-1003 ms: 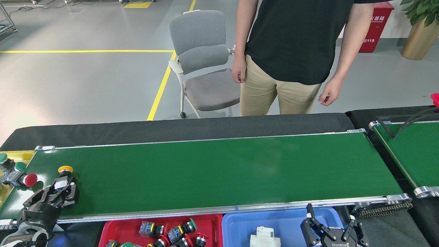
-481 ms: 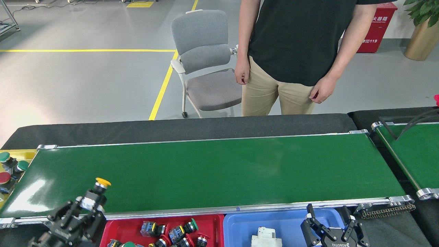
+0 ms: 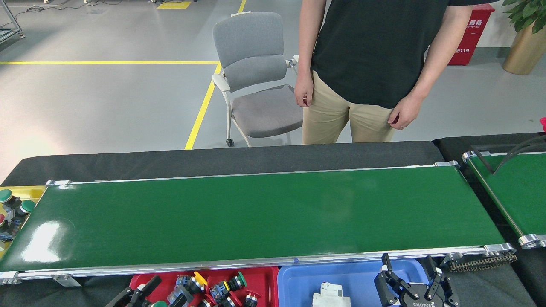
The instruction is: Pick switch part from conveyor to tray
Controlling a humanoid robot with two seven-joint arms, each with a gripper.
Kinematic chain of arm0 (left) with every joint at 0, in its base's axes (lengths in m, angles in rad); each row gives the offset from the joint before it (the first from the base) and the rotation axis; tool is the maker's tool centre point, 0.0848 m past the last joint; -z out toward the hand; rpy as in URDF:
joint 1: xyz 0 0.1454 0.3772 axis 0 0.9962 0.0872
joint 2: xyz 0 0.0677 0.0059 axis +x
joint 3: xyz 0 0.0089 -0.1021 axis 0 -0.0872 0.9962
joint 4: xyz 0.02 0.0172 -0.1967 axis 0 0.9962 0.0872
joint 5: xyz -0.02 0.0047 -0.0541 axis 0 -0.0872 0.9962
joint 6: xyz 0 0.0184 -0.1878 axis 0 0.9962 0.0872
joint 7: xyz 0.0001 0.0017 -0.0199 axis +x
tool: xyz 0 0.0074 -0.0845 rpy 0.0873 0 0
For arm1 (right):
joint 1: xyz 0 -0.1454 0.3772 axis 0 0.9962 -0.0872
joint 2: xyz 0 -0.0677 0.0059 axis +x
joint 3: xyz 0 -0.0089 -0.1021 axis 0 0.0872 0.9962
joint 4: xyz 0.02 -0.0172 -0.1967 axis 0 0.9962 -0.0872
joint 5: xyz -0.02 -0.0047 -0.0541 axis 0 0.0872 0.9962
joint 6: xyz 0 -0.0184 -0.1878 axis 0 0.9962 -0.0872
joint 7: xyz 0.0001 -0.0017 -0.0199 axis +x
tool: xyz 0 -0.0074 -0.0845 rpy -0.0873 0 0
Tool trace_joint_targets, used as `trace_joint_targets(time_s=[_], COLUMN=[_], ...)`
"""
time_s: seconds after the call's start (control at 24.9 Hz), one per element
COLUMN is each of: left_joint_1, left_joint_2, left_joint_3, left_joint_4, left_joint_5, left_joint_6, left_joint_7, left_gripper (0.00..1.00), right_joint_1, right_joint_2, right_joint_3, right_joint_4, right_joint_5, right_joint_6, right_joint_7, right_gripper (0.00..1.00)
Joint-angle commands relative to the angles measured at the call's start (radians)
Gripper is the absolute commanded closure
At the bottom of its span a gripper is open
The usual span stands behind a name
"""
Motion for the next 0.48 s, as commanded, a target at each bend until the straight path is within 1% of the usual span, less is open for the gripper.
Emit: trace_joint_targets(time_s=[0.0, 0.08, 0.16, 0.24, 0.36, 0.44], left_joint_1=[-0.015, -0.027, -0.046, -0.058, -0.067, -0.08], left_joint_2=[-0.012, -0.009, -0.003, 0.011, 0.049, 0.066], left_joint_3=[0.088, 0.16, 0.24, 0.28, 0.286, 0.284], left_joint_4=[0.023, 0.076, 0.161, 0.214, 0.26, 0.256], left_joint_5=[0.001, 0.001, -0.001, -0.004, -0.002, -0.002], left_joint_6=[-0.003, 0.0, 0.062, 0.112, 0.184, 0.201], left_joint_7=[0.015, 0.018, 0.018, 0.019, 0.019, 0.019], left_gripper=[0.0, 0.0, 0.0, 0.0, 0.0, 0.0], right_joint_1=[-0.007, -0.009, -0.009, -0.009, -0.007, -0.004], right_joint_2=[-0.002, -0.004, -0.006, -0.006, -0.001, -0.001], right_joint_3=[-0.006, -0.006, -0.006, -0.007, -0.018, -0.026], right_joint_4=[-0.011, -0.012, -0.021, -0.032, -0.037, -0.043], right_joint_5=[-0.001, -0.001, -0.001, -0.001, -0.003, -0.004], right_joint_6=[-0.002, -0.002, -0.002, -0.002, 0.0, 0.0], right_joint_7=[-0.003, -0.003, -0.002, -0.002, -0.002, 0.0], right_gripper=[0.0, 0.0, 0.0, 0.0, 0.0, 0.0])
